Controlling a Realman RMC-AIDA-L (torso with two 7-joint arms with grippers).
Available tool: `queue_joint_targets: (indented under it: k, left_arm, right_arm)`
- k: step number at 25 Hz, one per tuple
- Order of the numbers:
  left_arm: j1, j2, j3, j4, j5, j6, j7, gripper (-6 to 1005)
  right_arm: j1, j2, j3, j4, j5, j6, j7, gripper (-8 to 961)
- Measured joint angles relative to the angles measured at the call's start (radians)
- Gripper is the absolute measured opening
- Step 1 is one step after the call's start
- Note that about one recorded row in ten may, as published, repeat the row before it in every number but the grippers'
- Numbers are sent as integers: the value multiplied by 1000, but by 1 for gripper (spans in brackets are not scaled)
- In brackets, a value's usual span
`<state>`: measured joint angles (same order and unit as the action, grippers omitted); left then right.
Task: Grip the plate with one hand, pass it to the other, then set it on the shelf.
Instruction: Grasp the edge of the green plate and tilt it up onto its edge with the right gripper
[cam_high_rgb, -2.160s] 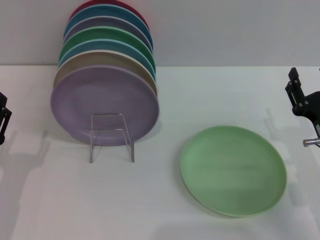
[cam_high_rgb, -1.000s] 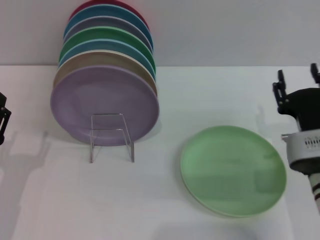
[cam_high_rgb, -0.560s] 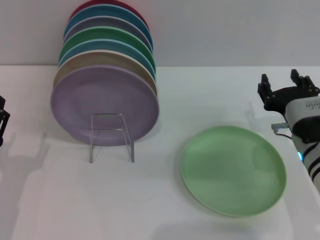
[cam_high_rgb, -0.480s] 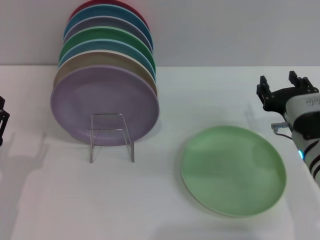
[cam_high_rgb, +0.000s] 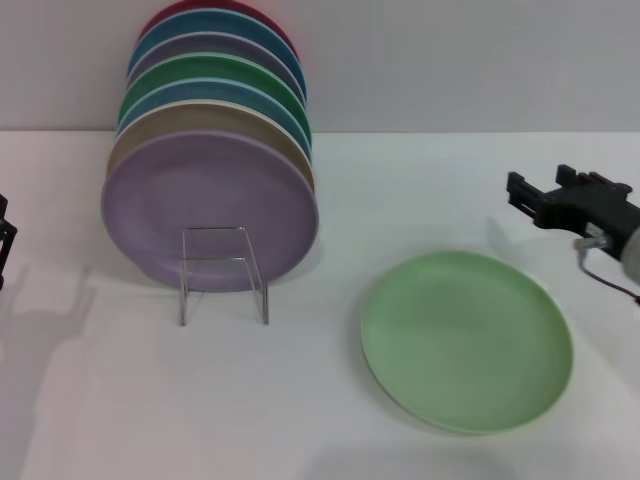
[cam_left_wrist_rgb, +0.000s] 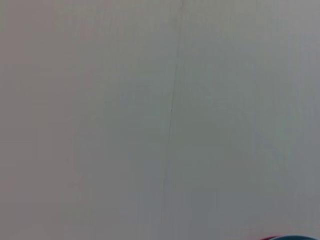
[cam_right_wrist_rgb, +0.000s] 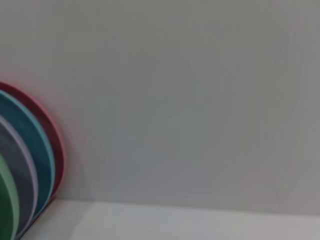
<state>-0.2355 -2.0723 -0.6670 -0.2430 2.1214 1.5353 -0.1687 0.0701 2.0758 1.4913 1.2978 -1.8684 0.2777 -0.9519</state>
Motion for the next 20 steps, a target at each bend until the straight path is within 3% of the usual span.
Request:
queue_joint_targets:
  k: [1, 5, 7, 10, 11, 15, 16, 20]
  left_arm:
    - [0, 0, 0, 0, 0, 0, 0, 771]
    - [-6, 0, 0, 2, 0, -1, 0, 771]
    - [-7, 0, 0, 2, 0, -2, 0, 771]
    - [-9, 0, 0, -1, 0, -8, 0, 771]
    - [-9, 0, 0, -1, 0, -8, 0, 771]
    - [-16, 0, 0, -3, 0, -17, 0, 771]
    - [-16, 0, 0, -3, 0, -17, 0, 771]
    - [-30, 0, -2, -1, 0, -19, 0, 771]
  right_arm:
    - [0, 0, 0, 0, 0, 0, 0, 647]
    - [23, 0, 141, 82, -226, 266, 159, 647]
    - [30, 0, 159, 107, -284, 319, 204, 647]
    - [75, -1, 242, 195, -460, 544, 371, 647]
    - [75, -1, 242, 195, -460, 544, 371, 647]
    - [139, -3, 346, 223, -509, 800, 483, 647]
    - [139, -3, 346, 223, -509, 800, 483, 646]
    - [221, -5, 438, 211, -563, 1009, 557, 646]
